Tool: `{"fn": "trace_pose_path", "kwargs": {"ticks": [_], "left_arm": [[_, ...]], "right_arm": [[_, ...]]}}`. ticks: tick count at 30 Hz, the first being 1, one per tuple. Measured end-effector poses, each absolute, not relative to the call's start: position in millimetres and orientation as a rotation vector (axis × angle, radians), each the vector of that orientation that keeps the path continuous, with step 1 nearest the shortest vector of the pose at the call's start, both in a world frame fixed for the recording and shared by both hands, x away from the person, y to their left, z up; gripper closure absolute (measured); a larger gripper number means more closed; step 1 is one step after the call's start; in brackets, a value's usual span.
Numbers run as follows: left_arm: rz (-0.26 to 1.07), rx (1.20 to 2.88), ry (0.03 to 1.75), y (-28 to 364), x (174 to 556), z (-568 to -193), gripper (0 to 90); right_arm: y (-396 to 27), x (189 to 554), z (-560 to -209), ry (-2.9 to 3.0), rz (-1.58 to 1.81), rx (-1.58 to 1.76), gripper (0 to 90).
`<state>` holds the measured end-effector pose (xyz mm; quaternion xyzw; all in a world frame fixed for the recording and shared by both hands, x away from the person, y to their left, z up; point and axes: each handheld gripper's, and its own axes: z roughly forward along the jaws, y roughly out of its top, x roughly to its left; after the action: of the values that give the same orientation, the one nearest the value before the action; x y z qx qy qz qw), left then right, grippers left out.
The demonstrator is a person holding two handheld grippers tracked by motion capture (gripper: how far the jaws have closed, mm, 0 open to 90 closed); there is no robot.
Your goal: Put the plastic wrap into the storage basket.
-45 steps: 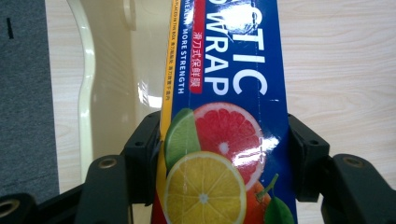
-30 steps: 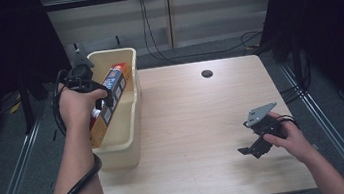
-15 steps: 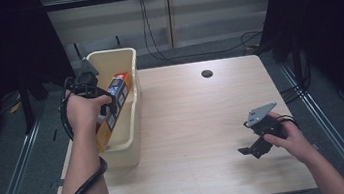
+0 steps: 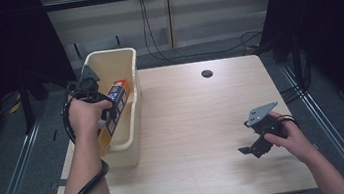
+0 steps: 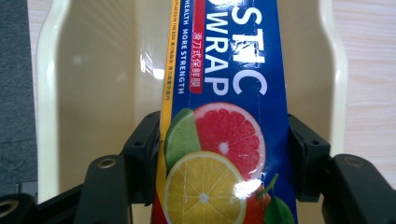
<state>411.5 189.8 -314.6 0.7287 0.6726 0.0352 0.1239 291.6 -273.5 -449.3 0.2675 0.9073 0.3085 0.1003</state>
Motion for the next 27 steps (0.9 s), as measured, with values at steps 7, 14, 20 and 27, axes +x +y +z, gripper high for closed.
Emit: {"fn": "trace_pose_path", "kwargs": {"ticks": [7, 14, 20, 27], "left_arm": [[0.06, 2.116, 1.981, 192.0, 411.6, -321.7, 40.0], [0.054, 2.116, 2.002, 191.0, 412.6, -322.2, 39.7], [0.06, 2.134, 2.02, 187.3, 413.9, -323.8, 39.1], [0.141, 2.085, 1.956, 184.7, 414.7, -306.0, 34.0]], "right_arm": [[-272.5, 292.1, -450.1, 2.694, 0.917, 0.782, 2.6], [-272.1, 292.5, -450.4, 2.695, 0.918, 0.781, 2.6], [-272.0, 292.1, -450.9, 2.693, 0.916, 0.782, 2.5], [-273.4, 291.7, -450.7, 2.689, 0.907, 0.794, 2.5]]}}
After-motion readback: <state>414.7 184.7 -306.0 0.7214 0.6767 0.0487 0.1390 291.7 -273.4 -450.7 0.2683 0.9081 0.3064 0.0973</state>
